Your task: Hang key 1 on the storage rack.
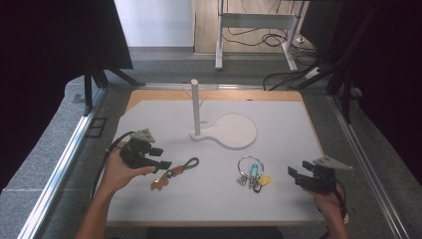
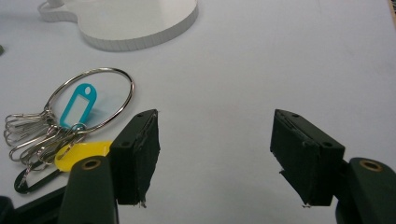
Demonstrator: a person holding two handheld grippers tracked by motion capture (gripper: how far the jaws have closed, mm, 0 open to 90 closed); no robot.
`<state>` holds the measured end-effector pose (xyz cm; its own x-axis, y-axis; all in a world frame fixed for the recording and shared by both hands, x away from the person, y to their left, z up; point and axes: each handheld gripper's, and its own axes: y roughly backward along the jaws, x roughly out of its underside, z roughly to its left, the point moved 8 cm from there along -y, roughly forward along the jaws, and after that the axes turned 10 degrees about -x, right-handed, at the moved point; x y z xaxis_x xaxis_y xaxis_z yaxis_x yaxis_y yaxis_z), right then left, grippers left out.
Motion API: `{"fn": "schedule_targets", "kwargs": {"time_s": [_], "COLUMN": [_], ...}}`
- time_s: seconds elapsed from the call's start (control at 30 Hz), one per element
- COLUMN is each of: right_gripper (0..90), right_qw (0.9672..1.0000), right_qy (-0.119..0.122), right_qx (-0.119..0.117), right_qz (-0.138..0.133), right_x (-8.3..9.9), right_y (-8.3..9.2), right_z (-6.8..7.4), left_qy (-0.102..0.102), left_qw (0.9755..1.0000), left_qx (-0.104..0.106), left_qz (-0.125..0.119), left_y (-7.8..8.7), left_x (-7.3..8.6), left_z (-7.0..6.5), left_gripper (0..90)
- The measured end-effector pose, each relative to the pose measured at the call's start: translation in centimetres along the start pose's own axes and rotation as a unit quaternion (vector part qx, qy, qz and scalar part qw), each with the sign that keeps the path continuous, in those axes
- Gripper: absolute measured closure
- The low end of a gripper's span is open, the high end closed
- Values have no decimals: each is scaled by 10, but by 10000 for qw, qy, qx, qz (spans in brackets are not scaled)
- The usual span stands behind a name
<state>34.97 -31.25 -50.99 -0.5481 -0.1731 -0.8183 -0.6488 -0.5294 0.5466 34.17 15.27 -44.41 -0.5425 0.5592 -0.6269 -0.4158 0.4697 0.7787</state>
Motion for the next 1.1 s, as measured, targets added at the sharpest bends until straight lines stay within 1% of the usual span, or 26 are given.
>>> {"fn": "schedule_targets", "kwargs": {"time_s": [0.03, 0.17, 0.3, 0.4, 0.47, 0.5, 0.57, 0.67, 0.77, 0.87, 0.9, 0.93, 0.97, 1.03, 1.07, 1.1], "right_gripper": [332, 331, 331, 331, 331, 331, 331, 331, 331, 331, 331, 331, 331, 331, 331, 331], "right_qw": [10000, 10000, 10000, 9999, 9999, 9999, 9998, 9996, 9995, 9994, 9994, 9994, 9994, 9993, 9992, 9992], "right_qy": [0, 21, 39, 14, 24, 24, 57, 114, 151, 157, 157, 167, 165, 176, 193, 193], "right_qx": [0, -13, -35, -24, -18, -18, -47, -53, -57, -41, -41, -40, -51, -53, -57, -57], "right_qz": [0, 88, 83, 111, 162, 162, 174, 236, 261, 304, 304, 308, 311, 311, 341, 341], "right_x": [0, 3, 3, 5, 6, 6, 7, 7, 8, 9, 9, 9, 9, 9, 9, 9], "right_y": [0, -1, -1, -1, -3, -3, -5, -7, -8, -8, -8, -9, -9, -10, -10, -10], "right_z": [0, 2, 2, 2, 2, 2, 3, 5, 6, 6, 6, 6, 6, 7, 7, 7], "left_qy": [-35, -69, -96, -235, -352, -348, -447, -515, -565, -622, -622, -651, -626, -637, -641, -694], "left_qw": [10000, 9999, 9997, 9991, 9981, 9978, 9968, 9956, 9944, 9924, 9924, 9918, 9915, 9908, 9903, 9892], "left_qx": [-1, 35, 84, 90, 53, 46, 31, 27, 33, 61, 61, 70, 88, 85, 80, 84], "left_qz": [39, 87, 184, 353, 506, 555, 666, 789, 894, 1059, 1059, 1099, 1134, 1189, 1231, 1290], "left_y": [0, 0, -2, -5, -8, -9, -12, -16, -20, -27, -27, -29, -31, -36, -39, -41], "left_x": [0, -4, -6, -6, -6, -6, -7, -8, -7, -5, -5, -5, -4, -5, -5, -5], "left_z": [1, 2, 0, -2, -1, -1, 1, 1, 0, -4, -4, -4, -4, -4, -3, -2], "left_gripper": [387, 387, 388, 388, 388, 388, 388, 391, 393, 396, 397, 397, 398, 402, 408, 408]}}
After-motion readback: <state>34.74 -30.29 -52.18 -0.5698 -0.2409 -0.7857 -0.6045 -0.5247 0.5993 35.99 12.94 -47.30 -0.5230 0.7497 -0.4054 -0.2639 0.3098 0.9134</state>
